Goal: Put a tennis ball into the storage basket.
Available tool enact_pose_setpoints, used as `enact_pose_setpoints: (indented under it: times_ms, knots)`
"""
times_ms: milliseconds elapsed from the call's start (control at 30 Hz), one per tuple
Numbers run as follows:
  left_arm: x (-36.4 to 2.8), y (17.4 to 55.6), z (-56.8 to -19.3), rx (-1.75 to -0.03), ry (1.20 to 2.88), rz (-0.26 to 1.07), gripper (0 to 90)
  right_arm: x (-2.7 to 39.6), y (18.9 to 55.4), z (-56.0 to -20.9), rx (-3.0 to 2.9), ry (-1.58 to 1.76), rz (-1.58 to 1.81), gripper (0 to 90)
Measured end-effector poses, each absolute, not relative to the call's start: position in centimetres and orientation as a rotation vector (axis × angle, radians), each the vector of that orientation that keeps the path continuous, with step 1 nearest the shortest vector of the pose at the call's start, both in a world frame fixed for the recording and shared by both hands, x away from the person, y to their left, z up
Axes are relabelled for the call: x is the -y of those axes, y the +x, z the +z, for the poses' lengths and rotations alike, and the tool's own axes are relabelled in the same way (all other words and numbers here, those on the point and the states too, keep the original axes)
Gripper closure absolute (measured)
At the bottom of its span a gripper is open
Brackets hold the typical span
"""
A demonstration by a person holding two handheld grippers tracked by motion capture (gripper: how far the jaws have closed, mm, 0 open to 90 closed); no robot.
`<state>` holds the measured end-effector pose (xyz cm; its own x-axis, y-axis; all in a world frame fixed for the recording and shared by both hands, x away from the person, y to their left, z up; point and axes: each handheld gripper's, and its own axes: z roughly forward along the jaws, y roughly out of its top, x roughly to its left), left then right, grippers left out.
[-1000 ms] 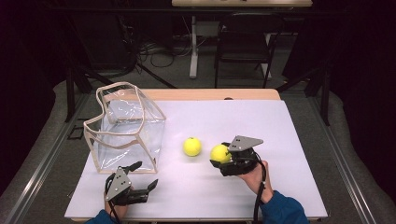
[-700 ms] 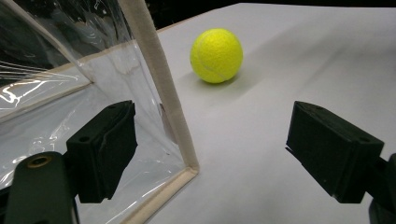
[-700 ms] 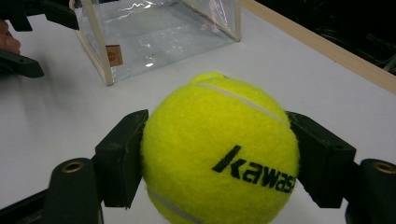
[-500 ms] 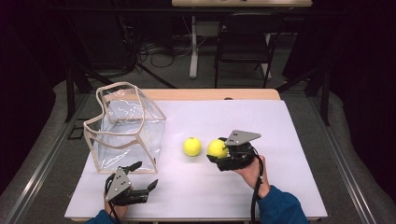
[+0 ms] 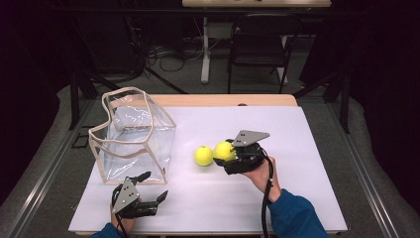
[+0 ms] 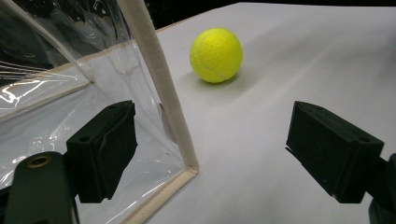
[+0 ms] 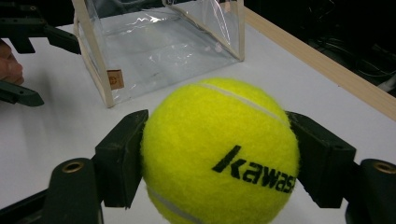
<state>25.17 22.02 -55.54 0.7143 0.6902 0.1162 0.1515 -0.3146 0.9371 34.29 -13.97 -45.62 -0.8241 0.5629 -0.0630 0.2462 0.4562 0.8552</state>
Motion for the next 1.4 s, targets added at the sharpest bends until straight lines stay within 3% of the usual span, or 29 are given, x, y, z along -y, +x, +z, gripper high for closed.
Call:
enact_pose_setpoints:
  times_ms: [1400]
  knots:
    - [-22.0,25.2,-55.6,-0.663,1.840,0.621,15.7,10.1,37.8,-41.9,-2.455,0.581,1.234,26.1]
